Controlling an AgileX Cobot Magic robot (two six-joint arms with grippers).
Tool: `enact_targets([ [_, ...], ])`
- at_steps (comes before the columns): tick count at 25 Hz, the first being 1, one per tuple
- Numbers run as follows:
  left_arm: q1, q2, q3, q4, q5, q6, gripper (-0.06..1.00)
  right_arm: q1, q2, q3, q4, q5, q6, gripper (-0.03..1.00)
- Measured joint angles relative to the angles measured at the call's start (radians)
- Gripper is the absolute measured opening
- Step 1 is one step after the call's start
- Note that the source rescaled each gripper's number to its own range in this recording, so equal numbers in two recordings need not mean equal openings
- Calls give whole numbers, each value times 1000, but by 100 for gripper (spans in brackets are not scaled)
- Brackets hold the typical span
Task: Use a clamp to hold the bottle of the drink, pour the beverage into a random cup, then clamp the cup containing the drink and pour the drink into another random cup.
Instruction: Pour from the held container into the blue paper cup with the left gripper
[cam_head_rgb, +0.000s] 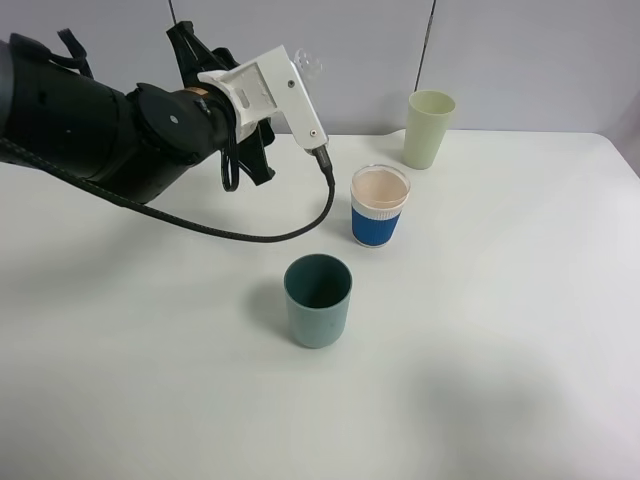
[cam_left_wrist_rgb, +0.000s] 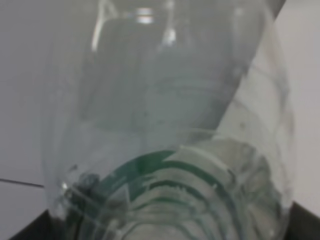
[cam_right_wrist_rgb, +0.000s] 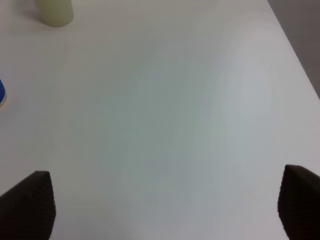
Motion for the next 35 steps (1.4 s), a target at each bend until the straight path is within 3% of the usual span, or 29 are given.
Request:
enact_targets([
  [6,-24,72,-63,-61,-3,183,2,0,0,0,0,0,0,70],
  [16,-46,184,-162,-121,-4,374,2,0,0,0,0,0,0,70],
  [25,-47,202,-171,-101,-9,449,2,0,0,0,0,0,0,70],
  [35,-55,202,-184,-38,-10,460,2,0,0,0,0,0,0,70],
])
